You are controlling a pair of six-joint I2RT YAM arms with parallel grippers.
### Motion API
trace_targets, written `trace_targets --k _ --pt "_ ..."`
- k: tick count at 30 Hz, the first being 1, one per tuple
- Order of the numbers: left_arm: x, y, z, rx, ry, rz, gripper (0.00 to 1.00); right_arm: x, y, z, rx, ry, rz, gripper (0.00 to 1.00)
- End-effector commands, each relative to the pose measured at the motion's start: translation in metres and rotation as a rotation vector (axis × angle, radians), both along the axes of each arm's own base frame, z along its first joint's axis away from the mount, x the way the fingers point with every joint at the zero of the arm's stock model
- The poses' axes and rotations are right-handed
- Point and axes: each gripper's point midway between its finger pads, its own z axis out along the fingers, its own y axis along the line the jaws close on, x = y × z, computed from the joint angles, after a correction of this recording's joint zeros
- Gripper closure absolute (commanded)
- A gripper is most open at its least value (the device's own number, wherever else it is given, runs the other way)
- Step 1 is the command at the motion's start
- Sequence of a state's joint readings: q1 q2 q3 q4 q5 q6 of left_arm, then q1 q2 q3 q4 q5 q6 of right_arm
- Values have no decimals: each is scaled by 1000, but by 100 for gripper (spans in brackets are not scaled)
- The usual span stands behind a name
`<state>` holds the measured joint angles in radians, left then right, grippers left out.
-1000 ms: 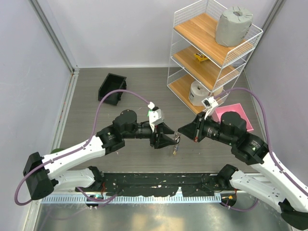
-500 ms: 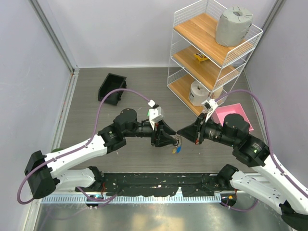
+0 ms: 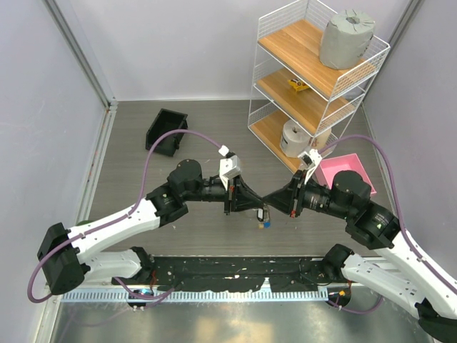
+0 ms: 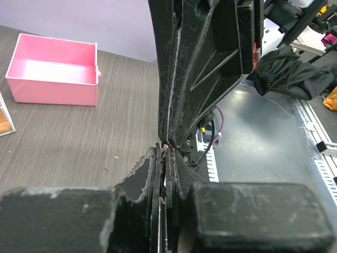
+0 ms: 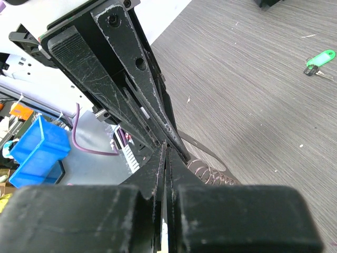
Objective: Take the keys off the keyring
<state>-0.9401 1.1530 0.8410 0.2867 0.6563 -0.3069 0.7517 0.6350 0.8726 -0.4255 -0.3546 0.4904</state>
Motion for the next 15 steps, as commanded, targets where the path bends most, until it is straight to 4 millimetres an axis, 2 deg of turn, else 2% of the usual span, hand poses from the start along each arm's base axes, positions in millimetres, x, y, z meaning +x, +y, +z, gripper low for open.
trace_targets --k 1,5,8,11,15 --pt "-3 -1 20 -58 -46 -33 90 1 -1 22 54 -82 -4 95" --pt "-4 0 17 -45 -41 -34 87 1 -2 24 55 -90 -8 95" --pt "-4 1 15 -36 -34 -31 77 1 -4 25 53 -92 -14 95" --pt "-3 3 13 -28 -27 -23 64 1 -4 26 53 -92 -19 95" --pt "-5 6 17 -37 -35 -22 60 1 -5 26 54 -87 -21 95"
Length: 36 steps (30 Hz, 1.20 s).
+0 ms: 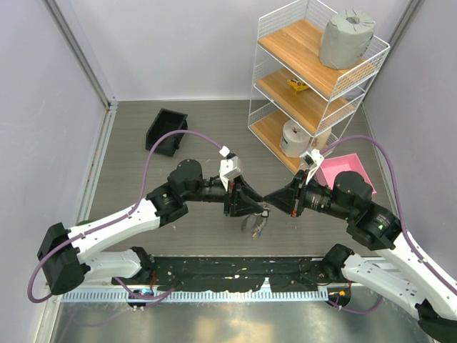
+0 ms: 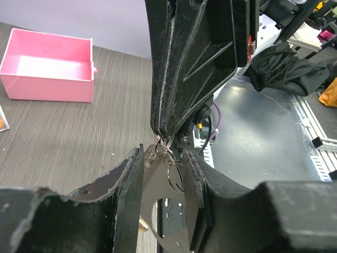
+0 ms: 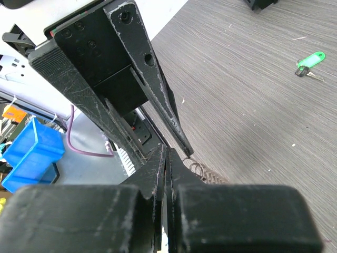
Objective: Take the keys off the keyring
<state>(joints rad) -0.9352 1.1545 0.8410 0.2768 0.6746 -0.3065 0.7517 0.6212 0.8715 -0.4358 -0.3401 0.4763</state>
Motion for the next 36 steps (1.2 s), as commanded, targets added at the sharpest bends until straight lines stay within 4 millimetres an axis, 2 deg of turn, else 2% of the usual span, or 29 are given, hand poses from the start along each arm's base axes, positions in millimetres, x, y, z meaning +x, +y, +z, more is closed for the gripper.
trace_targets --k 1,9,11,14,17,22,27,30,33,36 --pt "-3 6 19 -47 -42 -7 63 1 -1 26 62 -71 -8 95" --pt "-2 5 20 -52 -41 -7 85 -2 0 27 71 -67 7 95" --pt "-2 4 21 -55 -38 -5 84 -3 1 28 75 -66 11 95" --pt "-1 3 21 -56 -28 -7 68 -4 2 28 77 -63 17 95" --pt "-2 1 22 -59 -22 -15 66 -4 2 27 77 -60 19 95" --pt "-2 -2 22 -59 -12 -25 69 -4 2 27 79 -60 24 95" --pt "0 -5 15 -38 8 -33 73 -6 3 29 85 -62 33 95" --pt "2 -7 10 -18 16 -23 78 -7 2 31 90 -65 35 95" --pt "4 -6 10 -15 7 -13 90 -8 2 32 92 -67 38 95" --pt "5 -5 14 -32 -13 -5 91 -8 2 31 90 -65 41 95"
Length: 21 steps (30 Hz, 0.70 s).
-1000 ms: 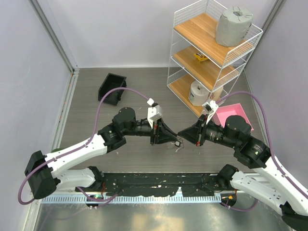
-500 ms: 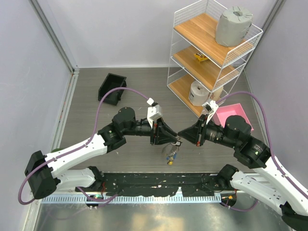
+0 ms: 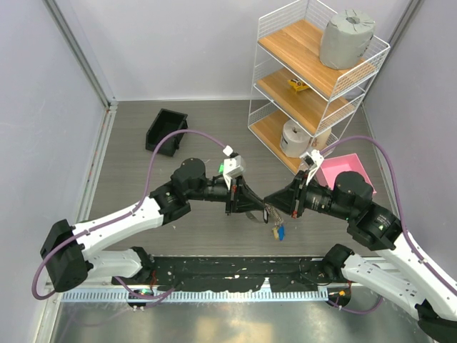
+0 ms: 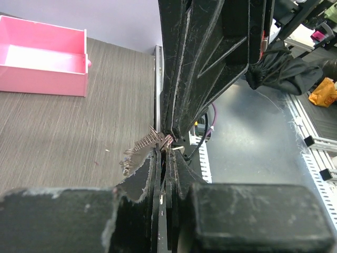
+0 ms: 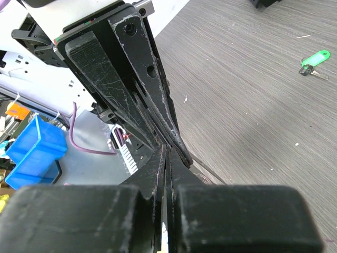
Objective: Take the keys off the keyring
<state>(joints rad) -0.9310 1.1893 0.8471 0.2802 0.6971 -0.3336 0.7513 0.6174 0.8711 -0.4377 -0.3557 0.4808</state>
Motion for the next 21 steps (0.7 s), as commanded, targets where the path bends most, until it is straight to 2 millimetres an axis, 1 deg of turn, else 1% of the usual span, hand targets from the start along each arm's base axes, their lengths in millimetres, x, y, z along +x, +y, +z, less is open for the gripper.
trace_targets --k 1,4,6,9,10,11,14,15,17,18,20,21 --pt "3 0 24 -64 -63 11 91 -5 2 30 85 -68 26 95" --pt "0 3 29 -91 -85 1 91 -4 2 28 80 -64 23 95" --pt "-2 4 30 -100 -96 -1 100 -4 2 27 78 -62 19 95" --pt "-1 7 29 -97 -104 7 100 -1 0 27 75 -62 0 94" --pt "-1 7 29 -98 -106 10 100 0 0 26 72 -61 -6 88" --pt "-2 7 29 -97 -107 11 100 1 -1 26 69 -59 -15 85" --pt "2 8 26 -86 -97 34 100 3 -2 22 56 -48 -29 61" --pt "4 8 25 -85 -96 46 100 4 -4 21 53 -45 -39 60" --pt "8 10 25 -90 -102 75 100 5 -7 18 52 -41 -61 53" --pt "12 11 24 -92 -104 95 100 3 -10 18 55 -41 -69 46" --pt "17 14 20 -89 -102 122 100 5 -17 17 61 -47 -105 43" --pt "21 16 21 -90 -97 138 100 4 -18 12 56 -39 -109 41"
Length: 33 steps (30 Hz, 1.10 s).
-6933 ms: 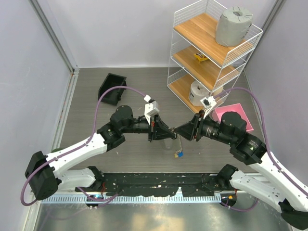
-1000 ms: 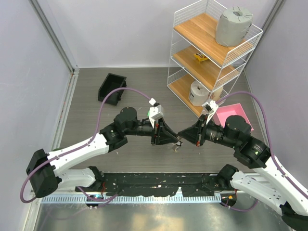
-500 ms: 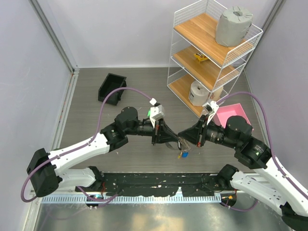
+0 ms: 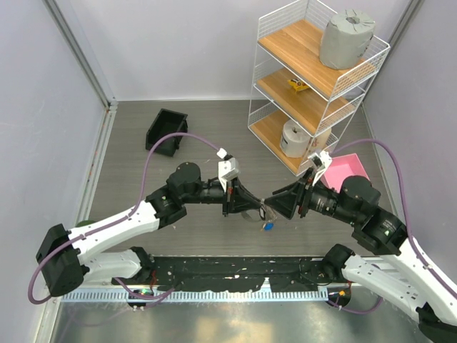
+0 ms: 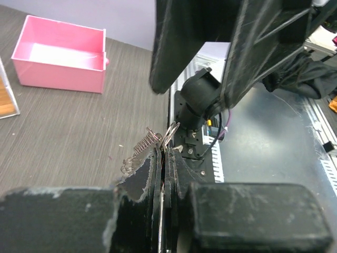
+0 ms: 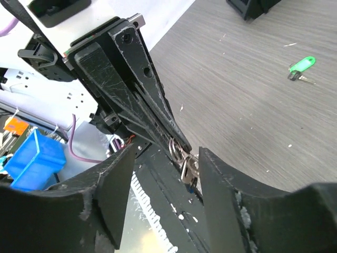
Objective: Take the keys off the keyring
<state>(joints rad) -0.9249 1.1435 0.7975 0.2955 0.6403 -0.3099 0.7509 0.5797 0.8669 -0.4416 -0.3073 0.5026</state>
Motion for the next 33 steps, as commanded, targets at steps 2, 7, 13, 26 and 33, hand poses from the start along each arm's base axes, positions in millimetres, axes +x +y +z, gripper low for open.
trace_targets --k 2,7,13,26,33 --pt "20 10 25 -78 -42 103 100 0 -14 4 41 -38 -68 42" --pt "32 13 27 -80 53 150 100 -3 -9 -22 4 -7 -26 53" --pt "30 11 31 -93 85 137 100 4 -1 -33 -17 -11 -20 53" --pt "26 8 31 -105 111 103 100 14 20 -35 -57 -34 21 57" --pt "23 7 32 -115 122 83 100 20 25 -37 -72 -29 7 71"
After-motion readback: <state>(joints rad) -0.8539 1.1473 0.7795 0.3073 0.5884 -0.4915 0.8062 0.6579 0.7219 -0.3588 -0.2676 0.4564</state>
